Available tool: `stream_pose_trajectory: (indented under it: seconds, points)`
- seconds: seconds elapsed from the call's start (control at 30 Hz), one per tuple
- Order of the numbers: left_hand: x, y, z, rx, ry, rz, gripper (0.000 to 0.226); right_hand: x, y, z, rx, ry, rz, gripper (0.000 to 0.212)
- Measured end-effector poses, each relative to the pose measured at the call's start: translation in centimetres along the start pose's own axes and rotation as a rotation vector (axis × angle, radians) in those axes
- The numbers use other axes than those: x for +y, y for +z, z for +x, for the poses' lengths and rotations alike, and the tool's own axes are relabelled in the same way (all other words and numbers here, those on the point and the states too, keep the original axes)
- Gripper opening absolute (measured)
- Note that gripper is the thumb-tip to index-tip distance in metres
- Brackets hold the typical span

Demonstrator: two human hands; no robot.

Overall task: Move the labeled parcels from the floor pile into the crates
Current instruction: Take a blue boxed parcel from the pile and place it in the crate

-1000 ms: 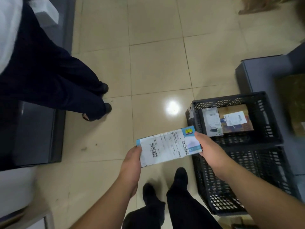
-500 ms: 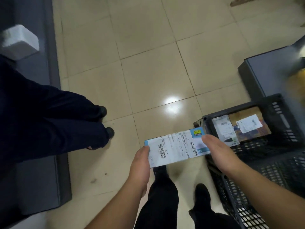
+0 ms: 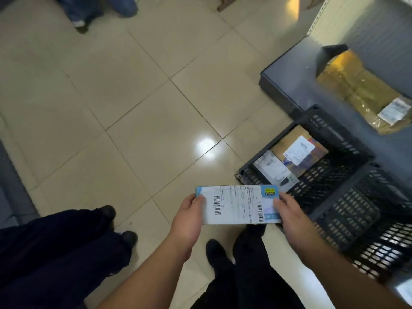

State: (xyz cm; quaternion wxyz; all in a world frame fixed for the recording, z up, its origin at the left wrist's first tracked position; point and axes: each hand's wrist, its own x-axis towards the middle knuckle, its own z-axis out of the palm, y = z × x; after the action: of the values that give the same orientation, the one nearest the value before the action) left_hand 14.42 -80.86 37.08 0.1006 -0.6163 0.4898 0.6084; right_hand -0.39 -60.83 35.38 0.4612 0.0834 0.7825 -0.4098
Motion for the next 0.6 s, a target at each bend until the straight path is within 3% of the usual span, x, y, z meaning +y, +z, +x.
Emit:
stream_pose_trajectory:
  seconds: [0.2,0.33,0.6]
  points:
    - [4.4,6.3,2.9,-0.043,0.044,0.188,0.035,0.8,-4.1,3.2,0.04,0.085,0.143,0.015]
    - [6.7,11.3,4.4,-0.06,0.083,0.287,0.035,2.2,-7.0,5.8,0.078,0.13,0.265,0.026]
    - [8.2,19.9,7.2,-0.172,0.151,0.511,0.023,7.2,-10.1,10.2,0.266,0.343,0.379,0.026]
